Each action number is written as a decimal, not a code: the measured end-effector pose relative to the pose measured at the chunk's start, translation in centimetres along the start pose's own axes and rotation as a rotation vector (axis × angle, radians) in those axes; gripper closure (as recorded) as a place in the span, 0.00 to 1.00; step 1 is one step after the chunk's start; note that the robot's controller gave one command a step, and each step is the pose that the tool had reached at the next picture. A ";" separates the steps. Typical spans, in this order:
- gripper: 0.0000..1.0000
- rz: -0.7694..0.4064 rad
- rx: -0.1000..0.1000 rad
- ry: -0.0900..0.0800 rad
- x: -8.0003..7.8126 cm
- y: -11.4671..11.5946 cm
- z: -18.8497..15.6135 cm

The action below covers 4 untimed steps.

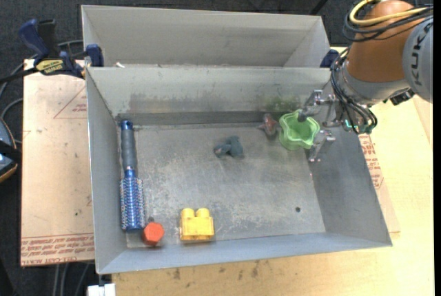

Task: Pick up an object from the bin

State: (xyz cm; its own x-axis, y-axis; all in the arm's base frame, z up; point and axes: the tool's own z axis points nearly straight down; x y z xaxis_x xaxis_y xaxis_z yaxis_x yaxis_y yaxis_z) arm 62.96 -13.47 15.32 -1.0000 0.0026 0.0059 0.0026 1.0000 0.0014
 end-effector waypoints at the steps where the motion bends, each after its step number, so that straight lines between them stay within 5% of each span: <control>1: 0.00 0.004 -0.001 -0.001 -0.9 0.6 6.8; 2: 0.00 -0.194 0.001 -0.007 0.0 0.5 7.1; 3: 0.00 -0.089 0.002 -0.013 -0.6 0.2 3.7; 4: 0.00 0.123 0.000 -0.009 -2.0 0.2 5.8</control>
Offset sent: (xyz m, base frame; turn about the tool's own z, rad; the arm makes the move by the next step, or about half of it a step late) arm 0.0100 0.0049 -0.0628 0.0041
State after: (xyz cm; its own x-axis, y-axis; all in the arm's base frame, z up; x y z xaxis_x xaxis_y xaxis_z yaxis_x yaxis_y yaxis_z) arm 64.96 -13.23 9.51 -0.9921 0.1257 -0.0026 0.1257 0.9921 0.0017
